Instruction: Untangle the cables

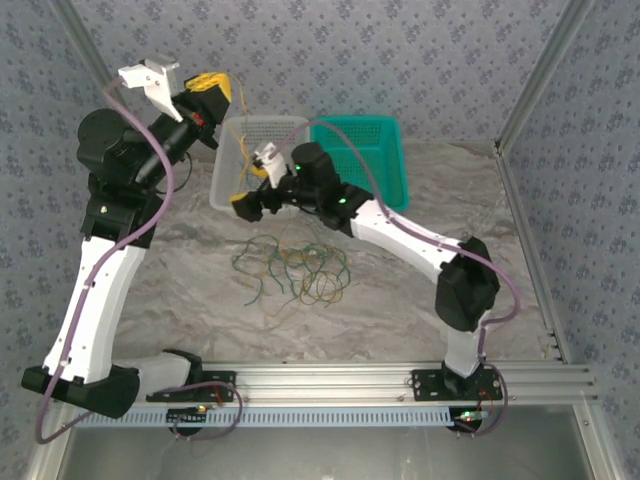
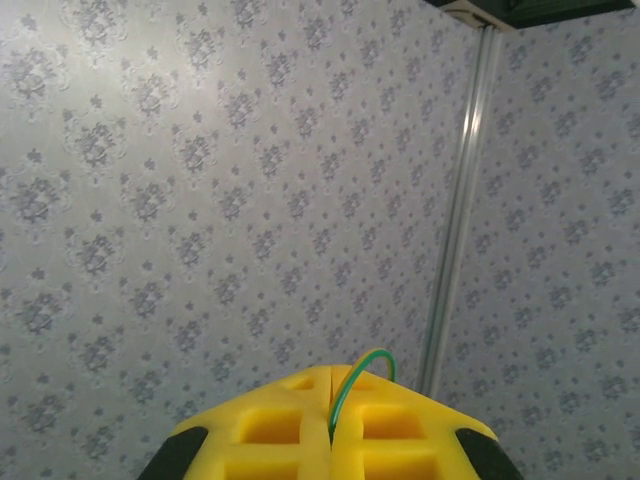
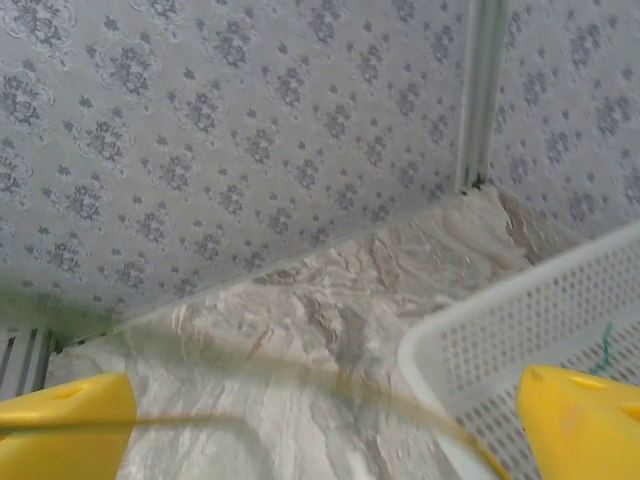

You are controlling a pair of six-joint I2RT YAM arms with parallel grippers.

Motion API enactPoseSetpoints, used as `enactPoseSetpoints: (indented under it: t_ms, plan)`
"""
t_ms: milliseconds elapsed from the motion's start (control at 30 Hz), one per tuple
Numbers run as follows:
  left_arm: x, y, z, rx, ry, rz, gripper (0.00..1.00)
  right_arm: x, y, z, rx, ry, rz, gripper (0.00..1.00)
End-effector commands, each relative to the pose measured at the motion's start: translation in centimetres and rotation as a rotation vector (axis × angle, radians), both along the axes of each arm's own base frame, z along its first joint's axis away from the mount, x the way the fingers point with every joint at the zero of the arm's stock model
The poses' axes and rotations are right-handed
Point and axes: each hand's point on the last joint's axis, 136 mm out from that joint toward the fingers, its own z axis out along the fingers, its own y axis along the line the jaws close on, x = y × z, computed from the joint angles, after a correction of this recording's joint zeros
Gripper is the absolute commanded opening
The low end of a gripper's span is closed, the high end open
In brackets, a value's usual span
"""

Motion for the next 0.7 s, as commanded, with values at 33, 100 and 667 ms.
enactPoseSetpoints:
  t_ms: [33,100,667]
  plan:
    - [-4.0,0.1,3.5,-0.065,-0.110,-0.077,0.00,1.1,1.6,3.8,0.069,-0.141,-0.023,0.73]
    - [-4.3,0.2,3.4,-0.066,-0.118,-0.075,0.00,1.3,2.1,3.9,0.077,-0.126,-0.022,0.29]
    - [-4.3,3.9,-4.1,-0.069,-0.098,0.153,0.00,8.6,-15.6,17.5,0.415,0.228,-0.234,0.00]
